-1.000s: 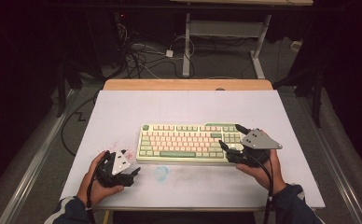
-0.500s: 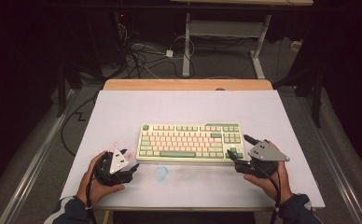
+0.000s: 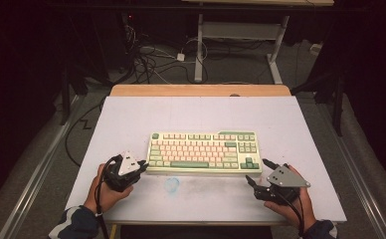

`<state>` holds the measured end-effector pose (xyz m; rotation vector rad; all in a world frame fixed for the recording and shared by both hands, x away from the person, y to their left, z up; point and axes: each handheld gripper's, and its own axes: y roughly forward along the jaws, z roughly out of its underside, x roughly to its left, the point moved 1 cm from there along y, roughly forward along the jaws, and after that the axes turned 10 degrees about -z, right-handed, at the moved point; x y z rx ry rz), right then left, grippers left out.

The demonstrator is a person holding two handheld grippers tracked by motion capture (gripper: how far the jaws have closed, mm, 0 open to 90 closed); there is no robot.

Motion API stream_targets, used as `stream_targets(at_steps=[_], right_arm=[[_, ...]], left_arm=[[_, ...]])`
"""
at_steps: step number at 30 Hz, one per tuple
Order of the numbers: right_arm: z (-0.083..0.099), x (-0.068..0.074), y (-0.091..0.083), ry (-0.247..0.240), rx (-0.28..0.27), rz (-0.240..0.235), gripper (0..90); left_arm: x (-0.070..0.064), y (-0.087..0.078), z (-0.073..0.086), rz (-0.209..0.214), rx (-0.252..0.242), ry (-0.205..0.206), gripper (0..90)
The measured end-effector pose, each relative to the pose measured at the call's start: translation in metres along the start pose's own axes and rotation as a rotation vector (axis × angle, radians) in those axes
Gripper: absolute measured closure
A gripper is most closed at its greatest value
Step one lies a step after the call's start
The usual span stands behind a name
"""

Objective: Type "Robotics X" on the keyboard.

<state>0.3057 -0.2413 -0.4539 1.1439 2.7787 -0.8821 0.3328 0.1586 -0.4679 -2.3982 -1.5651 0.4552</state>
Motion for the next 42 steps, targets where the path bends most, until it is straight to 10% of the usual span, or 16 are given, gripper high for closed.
stream_targets(at_steps=[24, 42], right_arm=[[0.004, 0.003, 0.009, -0.009, 0.040, -0.023, 27.0], [0.006, 0.005, 0.013, -0.018, 0.061, -0.041, 27.0]], left_arm=[[-0.055, 0.052, -0.042, 0.100, 0.049, 0.081, 87.3], [-0.076, 0.114, -0.042, 0.073, 0.162, 0.113, 87.3]])
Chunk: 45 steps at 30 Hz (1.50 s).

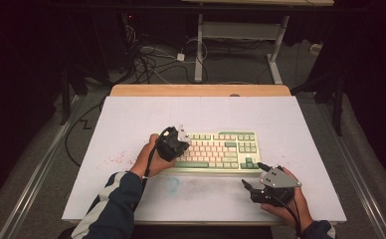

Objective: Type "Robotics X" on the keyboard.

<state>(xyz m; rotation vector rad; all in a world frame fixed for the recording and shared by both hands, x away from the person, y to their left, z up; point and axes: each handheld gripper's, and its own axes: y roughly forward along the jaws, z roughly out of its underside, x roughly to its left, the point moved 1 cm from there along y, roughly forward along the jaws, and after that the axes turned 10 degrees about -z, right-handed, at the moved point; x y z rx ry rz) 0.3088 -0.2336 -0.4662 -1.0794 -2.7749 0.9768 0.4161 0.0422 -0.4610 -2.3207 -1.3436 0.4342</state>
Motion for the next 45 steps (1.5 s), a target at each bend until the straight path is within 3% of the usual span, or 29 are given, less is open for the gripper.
stream_targets(at_steps=[6, 12, 17, 21, 24, 26, 29, 35, 36, 42, 45], right_arm=[[0.000, 0.000, 0.000, -0.006, 0.003, -0.003, 27.0], [0.000, 0.001, 0.001, -0.012, 0.006, 0.000, 27.3], [0.000, 0.000, 0.001, -0.010, 0.008, 0.004, 27.3], [0.001, 0.000, 0.001, -0.007, 0.008, 0.007, 27.4], [0.000, 0.000, 0.001, -0.009, 0.008, 0.005, 27.4], [0.000, 0.000, 0.001, -0.010, 0.008, 0.008, 27.4], [0.000, -0.001, 0.000, -0.005, 0.005, 0.007, 27.5], [0.000, -0.001, -0.001, -0.001, 0.001, 0.011, 27.5], [0.000, -0.002, -0.001, 0.002, 0.000, 0.010, 27.4], [-0.001, -0.003, -0.002, 0.005, -0.005, 0.017, 27.6], [0.000, -0.003, -0.002, 0.008, -0.003, 0.021, 27.7]], left_arm=[[0.002, 0.006, 0.001, -0.001, 0.015, -0.014, 87.3], [0.001, 0.008, 0.004, -0.004, 0.032, 0.007, 87.3], [0.001, 0.003, 0.000, 0.015, -0.014, -0.020, 87.2], [0.001, -0.006, -0.004, 0.028, -0.057, -0.010, 86.4], [0.001, -0.014, -0.005, 0.032, -0.096, -0.009, 81.3], [0.003, -0.018, -0.006, 0.009, -0.131, -0.007, 74.8], [0.003, -0.028, -0.007, 0.030, -0.168, -0.010, 69.1], [0.003, -0.046, -0.007, 0.034, -0.242, 0.013, 47.6], [0.003, -0.049, -0.006, 0.018, -0.259, 0.023, 41.4], [0.006, -0.067, -0.001, 0.015, -0.317, 0.039, 25.7], [0.010, -0.073, 0.002, 0.007, -0.339, 0.038, 23.4]])
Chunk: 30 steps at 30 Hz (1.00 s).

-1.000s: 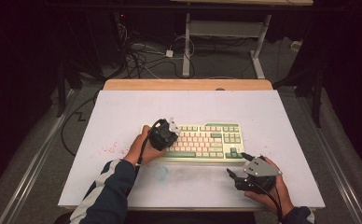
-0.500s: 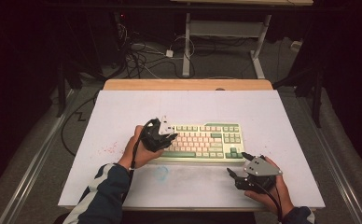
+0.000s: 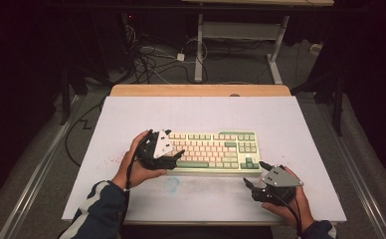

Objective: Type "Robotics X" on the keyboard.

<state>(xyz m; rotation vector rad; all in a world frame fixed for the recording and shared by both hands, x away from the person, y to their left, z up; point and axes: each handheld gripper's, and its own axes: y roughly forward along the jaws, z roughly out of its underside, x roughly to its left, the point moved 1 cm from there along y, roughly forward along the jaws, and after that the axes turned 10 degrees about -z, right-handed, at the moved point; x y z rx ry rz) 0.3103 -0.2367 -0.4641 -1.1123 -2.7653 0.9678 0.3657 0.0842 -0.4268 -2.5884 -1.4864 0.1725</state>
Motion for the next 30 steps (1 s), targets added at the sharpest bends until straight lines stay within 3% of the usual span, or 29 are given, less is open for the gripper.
stream_targets(at_steps=[13, 30], right_arm=[[-0.001, 0.000, 0.000, 0.005, 0.001, 0.007, 28.0], [-0.002, -0.002, 0.002, 0.007, 0.005, 0.015, 28.1]], left_arm=[[0.015, -0.025, 0.022, -0.044, -0.019, 0.038, 20.0], [0.040, -0.056, 0.060, -0.126, 0.054, 0.008, 18.7]])
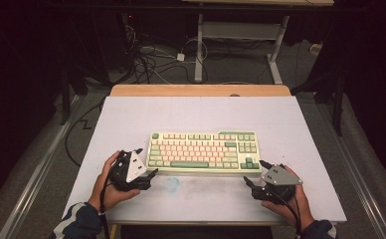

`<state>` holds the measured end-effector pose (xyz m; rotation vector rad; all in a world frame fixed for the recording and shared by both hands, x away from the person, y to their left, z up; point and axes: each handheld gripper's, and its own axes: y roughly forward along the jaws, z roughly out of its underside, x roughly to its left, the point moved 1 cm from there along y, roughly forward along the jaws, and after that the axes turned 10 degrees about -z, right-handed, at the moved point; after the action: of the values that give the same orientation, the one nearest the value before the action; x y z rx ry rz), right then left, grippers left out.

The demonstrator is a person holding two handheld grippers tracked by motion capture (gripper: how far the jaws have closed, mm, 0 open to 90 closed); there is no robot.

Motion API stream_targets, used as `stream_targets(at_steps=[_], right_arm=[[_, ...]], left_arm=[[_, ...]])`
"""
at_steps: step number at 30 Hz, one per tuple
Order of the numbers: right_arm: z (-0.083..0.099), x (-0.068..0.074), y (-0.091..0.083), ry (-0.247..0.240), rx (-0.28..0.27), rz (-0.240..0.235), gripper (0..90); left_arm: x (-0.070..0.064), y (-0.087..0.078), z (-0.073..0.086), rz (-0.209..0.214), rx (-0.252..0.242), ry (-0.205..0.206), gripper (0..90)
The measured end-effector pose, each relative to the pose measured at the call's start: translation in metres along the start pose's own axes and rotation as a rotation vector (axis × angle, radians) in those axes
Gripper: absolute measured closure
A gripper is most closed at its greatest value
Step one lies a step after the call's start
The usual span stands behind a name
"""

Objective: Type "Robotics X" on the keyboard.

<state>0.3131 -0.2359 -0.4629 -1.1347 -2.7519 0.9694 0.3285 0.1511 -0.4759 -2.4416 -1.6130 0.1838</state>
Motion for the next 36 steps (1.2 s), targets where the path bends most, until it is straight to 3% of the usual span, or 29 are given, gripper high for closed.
stream_targets(at_steps=[8, 12, 18, 26, 29, 36], right_arm=[[-0.007, -0.002, 0.003, -0.008, -0.003, -0.010, 28.7], [-0.017, -0.003, 0.007, -0.003, -0.010, -0.032, 34.3], [-0.033, -0.007, 0.015, 0.025, -0.023, -0.095, 56.1], [-0.059, -0.017, 0.035, 0.038, -0.003, -0.132, 85.5], [-0.070, -0.017, 0.048, 0.021, 0.011, -0.156, 90.0], [-0.091, -0.005, 0.083, -0.012, 0.042, -0.207, 90.0]], left_arm=[[0.006, -0.011, 0.014, -0.025, 0.054, -0.035, 18.7], [0.007, -0.015, 0.017, -0.033, 0.070, -0.035, 18.7], [0.008, -0.014, 0.018, -0.031, 0.079, -0.040, 18.7], [0.007, -0.011, 0.020, -0.029, 0.093, -0.031, 18.7], [0.007, -0.011, 0.021, -0.029, 0.101, -0.025, 18.7], [0.007, -0.011, 0.022, -0.026, 0.110, -0.028, 18.7]])
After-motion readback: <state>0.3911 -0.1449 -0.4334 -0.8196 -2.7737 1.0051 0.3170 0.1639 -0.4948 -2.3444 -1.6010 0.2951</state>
